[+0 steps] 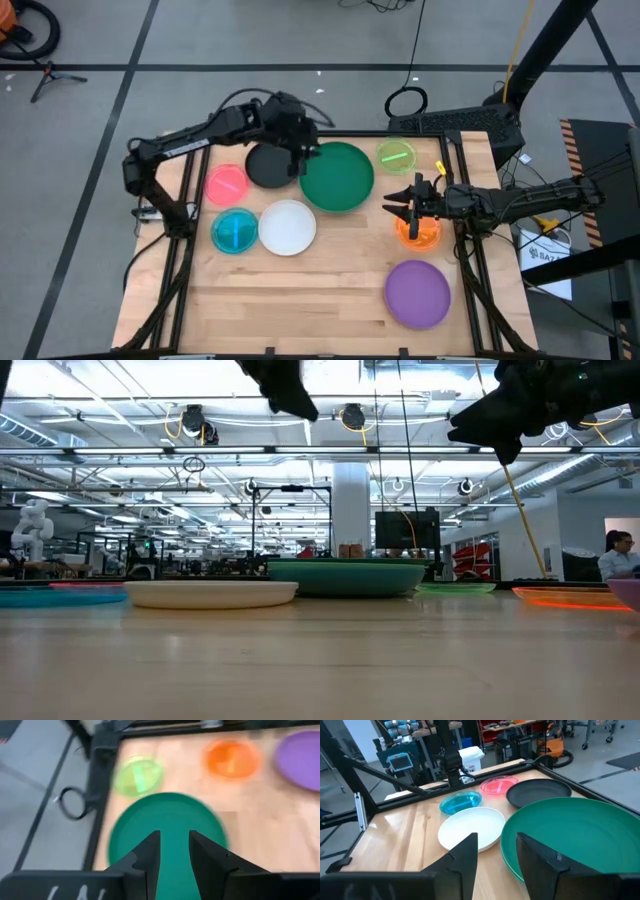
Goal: Stack plastic plates
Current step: Stack the black plate on top of the green plate
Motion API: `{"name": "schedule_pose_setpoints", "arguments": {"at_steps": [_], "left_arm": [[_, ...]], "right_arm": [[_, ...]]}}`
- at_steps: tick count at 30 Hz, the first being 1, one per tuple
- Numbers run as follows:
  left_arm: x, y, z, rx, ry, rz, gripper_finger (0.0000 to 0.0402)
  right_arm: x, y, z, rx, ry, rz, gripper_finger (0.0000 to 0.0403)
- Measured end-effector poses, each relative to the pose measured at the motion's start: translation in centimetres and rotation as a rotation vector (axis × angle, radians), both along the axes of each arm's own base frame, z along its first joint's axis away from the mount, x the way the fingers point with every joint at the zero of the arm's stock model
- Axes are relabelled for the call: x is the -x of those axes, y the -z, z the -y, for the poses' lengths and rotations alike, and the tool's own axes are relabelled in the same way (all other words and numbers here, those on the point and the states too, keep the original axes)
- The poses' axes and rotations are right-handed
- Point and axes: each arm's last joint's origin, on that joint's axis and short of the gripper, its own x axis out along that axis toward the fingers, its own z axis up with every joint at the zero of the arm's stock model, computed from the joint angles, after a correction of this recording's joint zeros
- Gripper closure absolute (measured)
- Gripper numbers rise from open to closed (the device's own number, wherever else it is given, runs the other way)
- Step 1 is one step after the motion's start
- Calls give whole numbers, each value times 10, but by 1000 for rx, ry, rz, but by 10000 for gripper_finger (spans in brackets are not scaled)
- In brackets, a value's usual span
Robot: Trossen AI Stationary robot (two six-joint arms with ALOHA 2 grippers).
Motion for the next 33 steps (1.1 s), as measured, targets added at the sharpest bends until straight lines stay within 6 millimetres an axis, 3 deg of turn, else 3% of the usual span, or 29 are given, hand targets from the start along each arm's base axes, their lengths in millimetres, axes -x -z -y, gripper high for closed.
{"name": "schedule_pose_setpoints", "arguments": {"at_steps": [6, 13, 25, 29, 33], "left_arm": [[12, 26, 35, 35, 78, 39, 293], [48, 50, 65, 77, 88, 128, 293], [106, 83, 77, 39, -22, 240, 293], [123, 84, 77, -40, -40, 289, 293], [137, 78, 74, -104, -53, 322, 293]], "right_arm": [[0, 0, 0, 0, 0, 0, 275], [0, 0, 0, 5, -1, -2, 275], [0, 0, 1, 4, 23, 4, 275], [-3, -4, 3, -67, 143, 73, 275], [-17, -6, 2, -76, 149, 141, 275]]}}
